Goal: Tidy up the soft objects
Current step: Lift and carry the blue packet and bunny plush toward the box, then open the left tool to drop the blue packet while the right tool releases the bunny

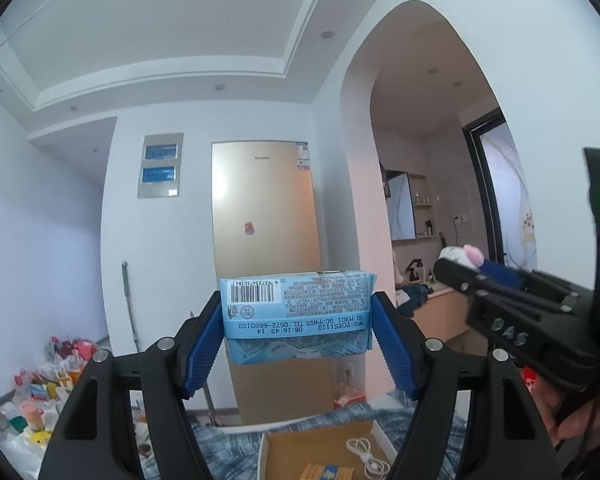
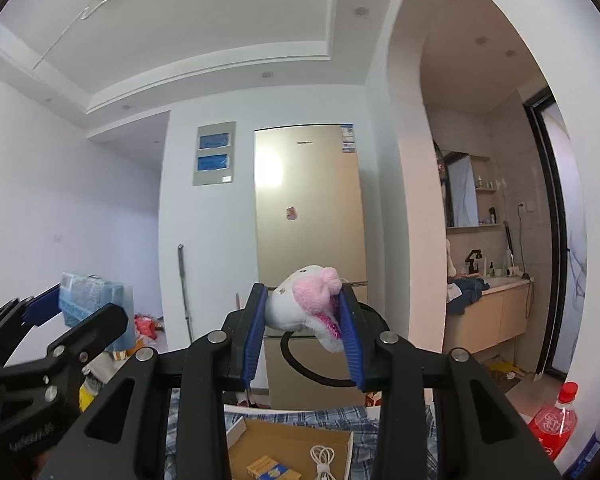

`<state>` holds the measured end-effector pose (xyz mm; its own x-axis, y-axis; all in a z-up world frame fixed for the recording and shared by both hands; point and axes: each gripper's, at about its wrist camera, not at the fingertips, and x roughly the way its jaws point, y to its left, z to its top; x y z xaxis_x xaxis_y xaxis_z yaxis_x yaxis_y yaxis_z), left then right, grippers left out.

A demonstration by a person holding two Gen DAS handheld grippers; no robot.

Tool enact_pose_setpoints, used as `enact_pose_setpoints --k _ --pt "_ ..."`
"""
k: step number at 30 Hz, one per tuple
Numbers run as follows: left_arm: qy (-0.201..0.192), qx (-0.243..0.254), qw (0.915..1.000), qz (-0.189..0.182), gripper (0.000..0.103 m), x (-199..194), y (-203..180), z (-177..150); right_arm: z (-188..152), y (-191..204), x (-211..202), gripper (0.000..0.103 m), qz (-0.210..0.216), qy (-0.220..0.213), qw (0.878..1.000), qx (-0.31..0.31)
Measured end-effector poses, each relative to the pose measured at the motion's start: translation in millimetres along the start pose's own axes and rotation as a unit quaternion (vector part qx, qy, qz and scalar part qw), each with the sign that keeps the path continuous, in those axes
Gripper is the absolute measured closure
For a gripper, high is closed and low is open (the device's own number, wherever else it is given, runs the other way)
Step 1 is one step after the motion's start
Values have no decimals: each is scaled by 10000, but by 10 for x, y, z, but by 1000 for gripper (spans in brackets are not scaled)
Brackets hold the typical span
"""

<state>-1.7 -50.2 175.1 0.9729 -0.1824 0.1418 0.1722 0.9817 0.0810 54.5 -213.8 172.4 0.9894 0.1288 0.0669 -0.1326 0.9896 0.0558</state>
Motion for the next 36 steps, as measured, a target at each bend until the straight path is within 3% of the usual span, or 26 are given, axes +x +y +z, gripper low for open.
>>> enact_pose_setpoints --k 4,10,13,16,18,22,28,32,36 --pt "-6 43 10000 60 30 57 -41 -120 -156 -53 164 69 44 244 9997 89" --pt "584 -54 9983 10 30 371 11 -283 -378 -113 432 69 48 736 9973 63" --pt "781 -24 9968 183 30 503 43 -337 -453 -161 558 69 20 991 9950 92" --pt "1236 172 9910 488 30 704 29 -456 -542 -207 681 69 -19 1289 9916 117" --pt "1513 144 9872 475 30 833 52 -561 -635 -238 785 69 -36 1530 9882 106" --pt "2151 137 9759 352 30 1138 75 -824 -862 -289 1013 69 110 2016 9794 -5" --pt "3175 -73 9482 68 30 1552 161 -1300 -1273 -335 1329 68 155 2780 9605 -20" --pt "3690 -135 9293 70 30 1766 188 -1563 -1526 -327 1479 68 211 3199 9472 -18" --pt "4013 -96 9157 169 30 1897 201 -1815 -1763 -316 1597 68 218 3561 9342 -45"
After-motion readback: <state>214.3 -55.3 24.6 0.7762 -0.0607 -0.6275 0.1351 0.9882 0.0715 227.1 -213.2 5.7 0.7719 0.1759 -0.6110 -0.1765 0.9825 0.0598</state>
